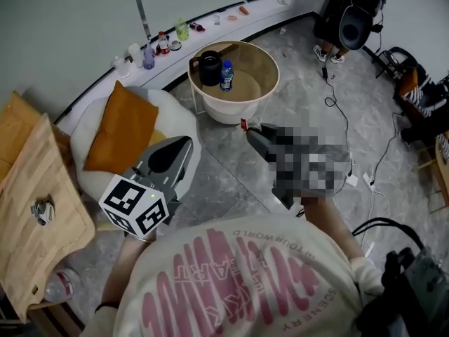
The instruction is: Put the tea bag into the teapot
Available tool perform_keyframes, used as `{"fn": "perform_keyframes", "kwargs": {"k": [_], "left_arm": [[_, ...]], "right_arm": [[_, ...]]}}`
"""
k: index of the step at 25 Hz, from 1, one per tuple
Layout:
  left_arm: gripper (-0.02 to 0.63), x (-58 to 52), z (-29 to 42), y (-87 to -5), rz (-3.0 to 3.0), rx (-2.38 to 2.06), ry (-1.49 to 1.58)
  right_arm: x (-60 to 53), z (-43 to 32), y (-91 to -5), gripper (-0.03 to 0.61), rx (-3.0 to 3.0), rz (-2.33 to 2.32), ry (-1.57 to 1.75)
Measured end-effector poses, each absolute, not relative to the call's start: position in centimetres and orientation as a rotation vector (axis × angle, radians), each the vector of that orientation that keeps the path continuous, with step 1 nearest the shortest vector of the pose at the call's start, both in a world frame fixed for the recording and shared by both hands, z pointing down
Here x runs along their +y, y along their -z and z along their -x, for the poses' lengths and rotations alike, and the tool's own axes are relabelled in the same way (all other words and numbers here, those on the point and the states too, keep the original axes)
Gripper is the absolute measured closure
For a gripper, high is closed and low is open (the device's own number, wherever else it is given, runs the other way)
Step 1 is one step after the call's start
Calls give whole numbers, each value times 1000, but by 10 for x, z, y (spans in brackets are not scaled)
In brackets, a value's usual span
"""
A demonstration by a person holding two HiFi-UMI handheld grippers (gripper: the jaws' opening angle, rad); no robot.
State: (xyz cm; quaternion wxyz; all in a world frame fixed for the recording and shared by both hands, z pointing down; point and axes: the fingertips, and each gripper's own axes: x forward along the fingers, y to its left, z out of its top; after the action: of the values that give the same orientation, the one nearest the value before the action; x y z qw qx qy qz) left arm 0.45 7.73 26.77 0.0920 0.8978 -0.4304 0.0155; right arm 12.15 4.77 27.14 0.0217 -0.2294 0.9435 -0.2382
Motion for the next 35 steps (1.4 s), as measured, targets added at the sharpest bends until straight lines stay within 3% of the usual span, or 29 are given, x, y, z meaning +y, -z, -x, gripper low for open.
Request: {"fn": "perform_keyframes", "kwargs": {"k": [22,30,35], "left_arm": [[594,59,-1,-299,-2590,-1262,-103],[594,-5,12,-280,-2541,-1206,66],[594,-51,21,-288,-2598,-1220,-34]], "right_arm": [[23,-127,-297,505,2847,713,809],[-23,-136,-293,505,2819,807,798],[-64,-130,-298,505,2801,848,826]]}}
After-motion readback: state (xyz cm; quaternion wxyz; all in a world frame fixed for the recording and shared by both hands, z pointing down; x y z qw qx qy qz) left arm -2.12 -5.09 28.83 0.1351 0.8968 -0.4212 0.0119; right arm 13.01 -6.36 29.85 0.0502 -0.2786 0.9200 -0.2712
